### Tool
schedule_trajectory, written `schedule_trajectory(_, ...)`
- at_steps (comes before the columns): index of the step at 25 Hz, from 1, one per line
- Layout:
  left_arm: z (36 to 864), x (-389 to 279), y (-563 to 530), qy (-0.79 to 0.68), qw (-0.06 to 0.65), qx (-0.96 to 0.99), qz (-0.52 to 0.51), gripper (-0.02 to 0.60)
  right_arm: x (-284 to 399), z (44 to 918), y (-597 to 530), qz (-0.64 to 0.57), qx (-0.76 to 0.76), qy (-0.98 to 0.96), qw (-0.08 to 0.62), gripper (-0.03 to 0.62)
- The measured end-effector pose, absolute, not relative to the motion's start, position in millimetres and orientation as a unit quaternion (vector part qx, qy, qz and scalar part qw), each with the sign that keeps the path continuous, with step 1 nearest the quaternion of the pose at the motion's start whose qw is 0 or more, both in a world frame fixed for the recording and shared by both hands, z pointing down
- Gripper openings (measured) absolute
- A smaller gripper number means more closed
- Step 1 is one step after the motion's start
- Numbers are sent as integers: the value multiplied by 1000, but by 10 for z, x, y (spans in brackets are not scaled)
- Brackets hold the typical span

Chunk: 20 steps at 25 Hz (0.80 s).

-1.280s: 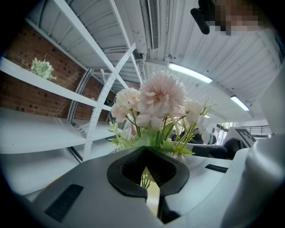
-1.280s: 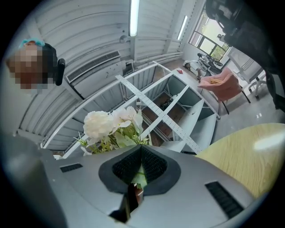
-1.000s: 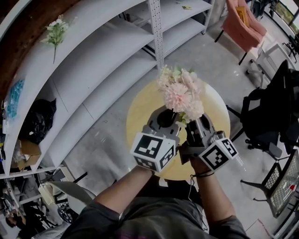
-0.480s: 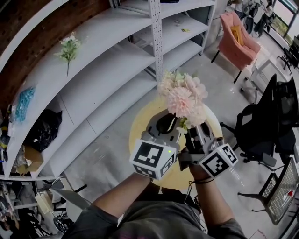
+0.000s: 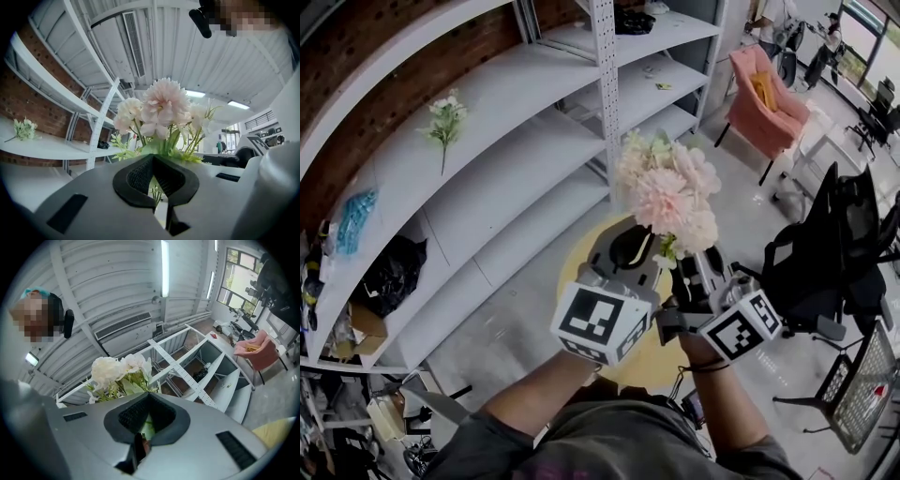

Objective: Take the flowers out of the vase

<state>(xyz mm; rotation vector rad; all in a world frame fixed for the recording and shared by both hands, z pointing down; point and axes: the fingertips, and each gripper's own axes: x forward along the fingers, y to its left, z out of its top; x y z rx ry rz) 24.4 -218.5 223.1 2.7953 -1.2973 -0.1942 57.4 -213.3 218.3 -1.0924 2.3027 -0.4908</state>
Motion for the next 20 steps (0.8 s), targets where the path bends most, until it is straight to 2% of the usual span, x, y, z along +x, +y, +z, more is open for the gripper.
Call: schedule_trajectory(20, 2024, 289, -2320, -415, 13, 907, -69, 8, 628, 1998, -2261, -170, -402, 857, 275, 15)
